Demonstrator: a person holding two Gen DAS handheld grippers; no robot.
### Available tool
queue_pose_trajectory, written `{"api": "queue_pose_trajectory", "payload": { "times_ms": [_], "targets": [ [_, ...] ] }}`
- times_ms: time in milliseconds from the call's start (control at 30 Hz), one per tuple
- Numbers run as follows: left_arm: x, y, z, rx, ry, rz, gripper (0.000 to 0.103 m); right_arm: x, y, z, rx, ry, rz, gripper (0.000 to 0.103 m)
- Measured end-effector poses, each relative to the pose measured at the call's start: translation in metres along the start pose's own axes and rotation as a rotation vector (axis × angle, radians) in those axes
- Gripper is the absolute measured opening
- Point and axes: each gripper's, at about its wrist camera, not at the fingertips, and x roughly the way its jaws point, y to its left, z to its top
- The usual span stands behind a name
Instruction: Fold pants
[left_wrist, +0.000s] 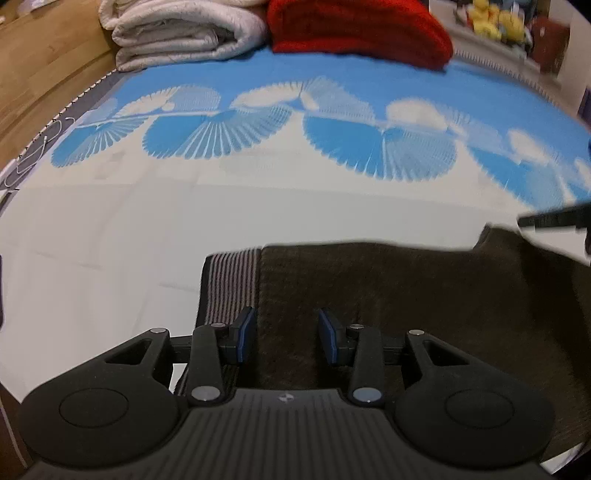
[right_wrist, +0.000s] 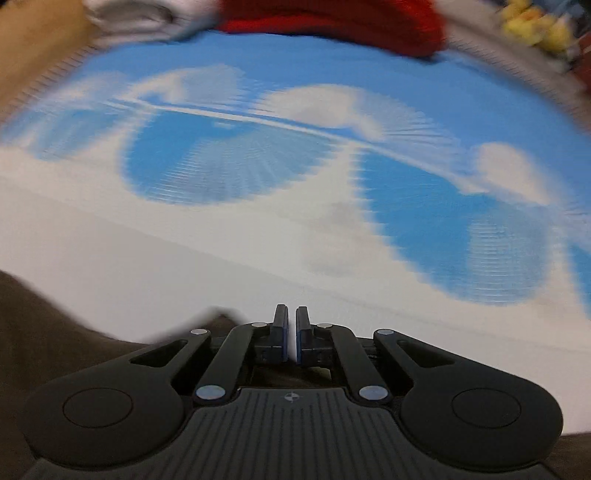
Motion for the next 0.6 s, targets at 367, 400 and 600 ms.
{"api": "queue_pose_trajectory", "payload": {
  "times_ms": [367, 400, 600],
  "targets": [
    [0.016, -0.015, -0.012, -0.005, 0.117, 0.061, 0.042, -0.114, -0.082, -0.029, 0.169, -0.252, -0.048, 0.012],
    [0.011, -0.019, -0.011, 0.002, 0.093, 0.062, 0.042, -0.125, -0.091, -0.036, 0.167, -0.273, -0.055, 0.012],
    [-0.014, -0.049, -0.008, 0.027, -0.007, -0.068, 0.042, -0.189, -0.183, -0.098, 0.263, -0.336, -0.136, 0.014]
  ]
}}
